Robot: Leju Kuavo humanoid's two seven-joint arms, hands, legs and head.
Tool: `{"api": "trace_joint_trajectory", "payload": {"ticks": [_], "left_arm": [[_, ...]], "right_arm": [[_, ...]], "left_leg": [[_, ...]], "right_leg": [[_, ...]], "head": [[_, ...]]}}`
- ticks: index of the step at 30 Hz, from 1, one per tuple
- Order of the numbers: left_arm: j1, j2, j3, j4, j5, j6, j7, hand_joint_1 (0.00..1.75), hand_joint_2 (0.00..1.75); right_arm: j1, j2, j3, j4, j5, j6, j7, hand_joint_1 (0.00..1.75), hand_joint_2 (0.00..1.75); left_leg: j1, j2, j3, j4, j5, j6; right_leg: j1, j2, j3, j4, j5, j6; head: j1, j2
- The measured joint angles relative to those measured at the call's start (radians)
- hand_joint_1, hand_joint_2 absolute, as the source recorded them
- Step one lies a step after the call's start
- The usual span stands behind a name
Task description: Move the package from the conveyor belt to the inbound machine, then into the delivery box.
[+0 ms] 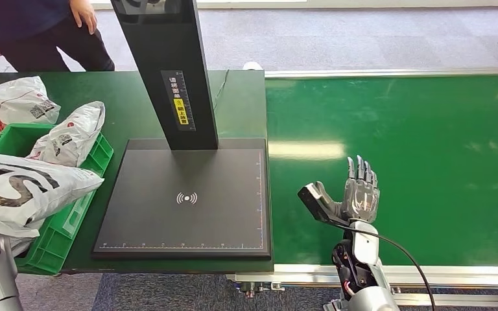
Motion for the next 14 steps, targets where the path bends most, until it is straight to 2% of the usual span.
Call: {"api": "trace_joint_trajectory", "payload": {"ticks": [8,14], "left_arm": [[0.005,-0.013,0.061,0.057,0.195,-0.113,0.000,1.75,0.00],[0.024,-0.006,0.110,0.134,0.293,-0.153,0.005,1.75,0.00]], "right_arm": [[0.020,0.000,-0.001,-0.001,0.005,0.000,0.016,0.00,0.00],[0.038,-0.001,-0.001,-0.002,0.004,0.000,0.023,0.00,0.00]], "left_leg": [[0.000,0.000,0.000,0.000,0.000,0.000],[0.000,0.000,0.000,0.000,0.000,0.000]], "right_leg": [[0.000,0.000,0.000,0.000,0.000,0.000],[0.000,0.000,0.000,0.000,0.000,0.000]], "head": [[0.000,0.000],[0.000,0.000]]}}
